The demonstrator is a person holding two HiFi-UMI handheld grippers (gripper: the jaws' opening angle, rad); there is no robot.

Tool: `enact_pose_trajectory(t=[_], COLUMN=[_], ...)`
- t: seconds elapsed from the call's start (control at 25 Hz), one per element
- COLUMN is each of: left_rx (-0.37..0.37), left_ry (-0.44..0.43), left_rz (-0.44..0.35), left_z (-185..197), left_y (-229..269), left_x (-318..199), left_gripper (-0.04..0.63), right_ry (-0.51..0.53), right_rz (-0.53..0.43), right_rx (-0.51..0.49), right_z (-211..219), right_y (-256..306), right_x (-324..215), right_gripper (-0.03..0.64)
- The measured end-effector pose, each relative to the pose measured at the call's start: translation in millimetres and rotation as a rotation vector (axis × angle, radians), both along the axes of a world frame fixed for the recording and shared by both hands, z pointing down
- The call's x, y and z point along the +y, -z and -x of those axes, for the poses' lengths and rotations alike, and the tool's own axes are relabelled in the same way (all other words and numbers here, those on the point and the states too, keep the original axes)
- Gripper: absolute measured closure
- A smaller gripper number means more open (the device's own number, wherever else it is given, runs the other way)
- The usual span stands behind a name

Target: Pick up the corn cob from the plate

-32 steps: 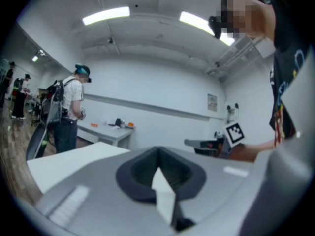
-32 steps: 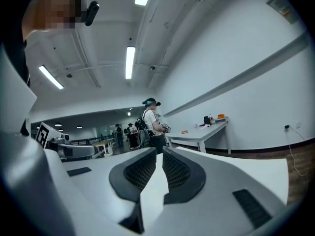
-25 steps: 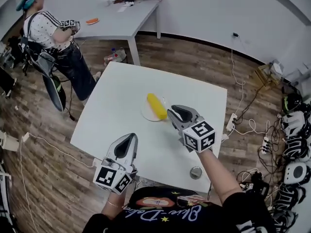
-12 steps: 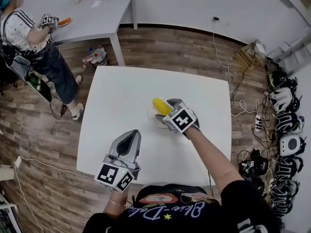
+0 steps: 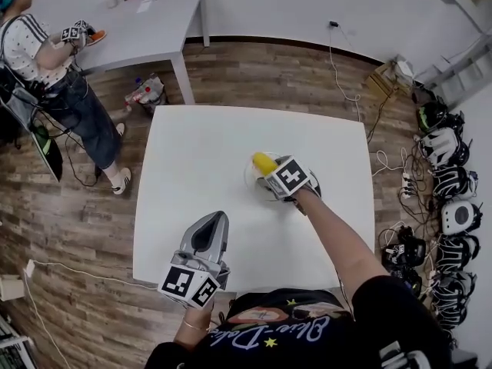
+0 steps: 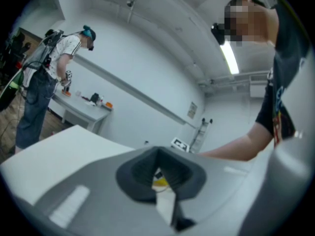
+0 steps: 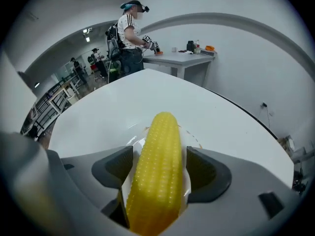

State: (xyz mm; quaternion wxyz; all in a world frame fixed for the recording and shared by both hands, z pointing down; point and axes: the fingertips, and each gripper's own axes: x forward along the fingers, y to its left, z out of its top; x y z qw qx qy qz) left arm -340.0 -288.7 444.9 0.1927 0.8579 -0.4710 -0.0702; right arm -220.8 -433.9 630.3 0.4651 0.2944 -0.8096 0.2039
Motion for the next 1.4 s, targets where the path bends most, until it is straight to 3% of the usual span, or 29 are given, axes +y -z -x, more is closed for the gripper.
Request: enact_pose_trajectory(t=[0.12, 0.16, 0.32, 0.52, 0.8, 1.0, 1.2, 1.4], left_rx=[0.004, 0.003, -0.007, -0.036, -0.087, -0.137, -0.149, -0.155], left_ry=[0.014, 0.018, 0.04, 0.061, 0.022, -0.01, -0.034, -0.038], left_rz=[0.002, 0.002, 0.004, -0.011, -0.068, -0.097, -0.132, -0.16], left_z=[4, 6, 9, -6, -40, -69, -99, -119], left_y=[-1, -1, 0, 8, 33, 44, 57, 66], left_x=[5, 6, 15, 22, 28, 31, 34, 37], left_gripper=[0.6, 0.6, 0.6, 0.6, 0.6, 0.6, 0.6, 0.6], right_ry=[-0.026, -0.037, -0.074, -0.148, -0.222, -0.215, -0.237, -0.282], right_rz=[0.003, 0.001, -0.03, -0.168, -0.418, -0.598, -0.632, -0.647], right_rx=[-0.004, -0.004, -0.029, -0.241, -0.552, -0.629, -0.686, -0.674], right_z=[-2, -2, -5, -22, -53, -87, -116, -146], right_y=[1, 2, 6, 57, 168, 230, 248, 245], right_x=[-3, -4, -1, 6, 52, 99, 132, 143], right_gripper=[0.302, 0.345, 0.353, 0.353, 0.353, 0.353, 0.353, 0.353])
